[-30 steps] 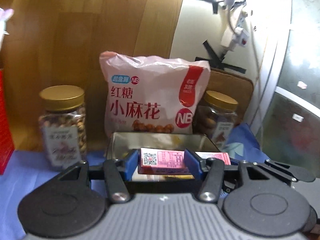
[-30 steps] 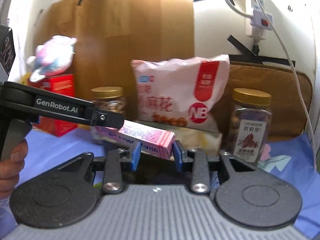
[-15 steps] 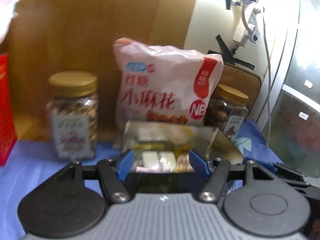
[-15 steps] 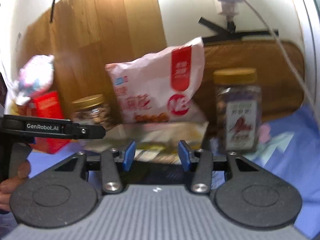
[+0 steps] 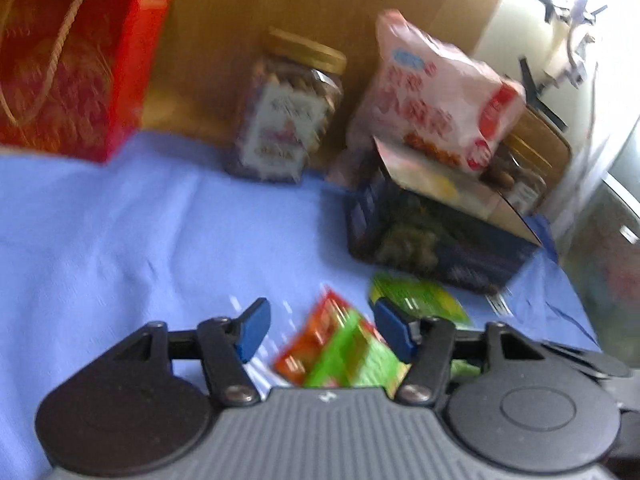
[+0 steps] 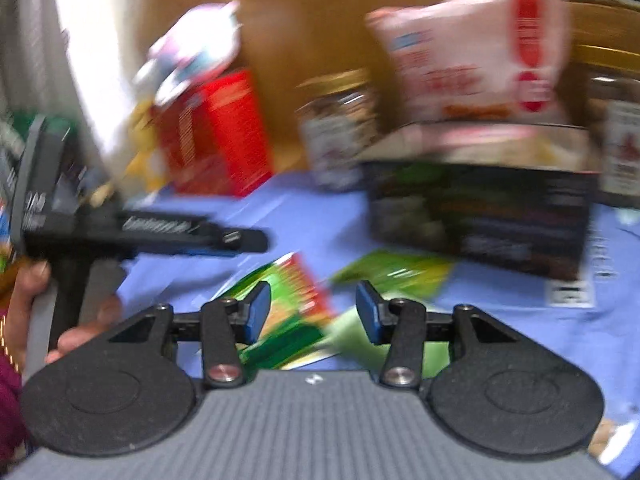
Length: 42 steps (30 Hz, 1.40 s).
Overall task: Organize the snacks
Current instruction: 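Grasp the green cracker packet with the left tool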
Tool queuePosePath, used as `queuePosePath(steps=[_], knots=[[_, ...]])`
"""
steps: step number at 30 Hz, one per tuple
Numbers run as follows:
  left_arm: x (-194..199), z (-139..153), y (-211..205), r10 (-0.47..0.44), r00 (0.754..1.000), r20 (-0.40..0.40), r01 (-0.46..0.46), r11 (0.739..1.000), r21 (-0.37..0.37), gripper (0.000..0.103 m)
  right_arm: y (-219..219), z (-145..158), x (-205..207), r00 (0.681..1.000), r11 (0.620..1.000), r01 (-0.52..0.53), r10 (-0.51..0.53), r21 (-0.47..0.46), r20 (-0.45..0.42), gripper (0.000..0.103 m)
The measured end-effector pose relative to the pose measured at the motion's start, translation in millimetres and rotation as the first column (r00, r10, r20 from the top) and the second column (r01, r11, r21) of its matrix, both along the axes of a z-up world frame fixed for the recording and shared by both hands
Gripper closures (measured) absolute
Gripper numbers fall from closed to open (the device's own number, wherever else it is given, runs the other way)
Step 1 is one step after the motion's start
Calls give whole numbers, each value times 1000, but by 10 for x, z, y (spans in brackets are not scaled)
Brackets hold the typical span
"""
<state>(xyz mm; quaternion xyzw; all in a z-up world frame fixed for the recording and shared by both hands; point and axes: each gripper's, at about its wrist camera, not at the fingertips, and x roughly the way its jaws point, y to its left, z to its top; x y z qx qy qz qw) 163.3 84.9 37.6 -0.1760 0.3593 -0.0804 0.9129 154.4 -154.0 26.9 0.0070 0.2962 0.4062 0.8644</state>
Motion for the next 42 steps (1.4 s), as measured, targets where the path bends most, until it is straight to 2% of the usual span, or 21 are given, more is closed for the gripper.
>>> queuePosePath(steps=[3, 5, 13, 17, 28, 33, 37, 40, 42], knots=[[-112, -44, -102, -38, 999, -10, 38, 999, -4, 59, 224, -124, -82, 1000, 998, 1, 0, -66, 20, 48], [-246, -28, -153, -32, 999, -3, 32, 999, 33, 59, 249, -112, -182, 999, 997, -9, 11, -74, 32, 47], [-919, -87, -240, -74, 997, -21, 74, 997, 16, 59, 14, -201, -722, 995, 993, -98, 99, -67, 0, 47], [-1184, -109, -397, -99, 995, -8, 99, 995, 29, 58, -118, -253, -1065, 992, 991, -100, 107, -93, 66, 46], [-1285, -99, -590, -130, 991, -20, 130, 991, 24, 59, -195, -256, -1272, 992, 989, -62, 77, -137, 102, 47], [-1375, -115, -767, -183, 983, -13, 183, 982, 34, 58, -374, -280, -1422, 993, 991, -24, 39, -129, 109, 51], [-1437, -139, -922, -234, 972, -8, 234, 972, 20, 58, -584, -316, -1580, 993, 994, 31, -18, -103, 120, 61], [-1513, -146, -1083, -271, 962, 5, 271, 962, 47, 55, -722, -335, -1670, 990, 993, 76, -64, -90, 127, 71], [-1548, -145, -1187, -291, 957, 14, 289, 955, 68, 54, -802, -345, -1692, 989, 993, 96, -87, -71, 117, 71]])
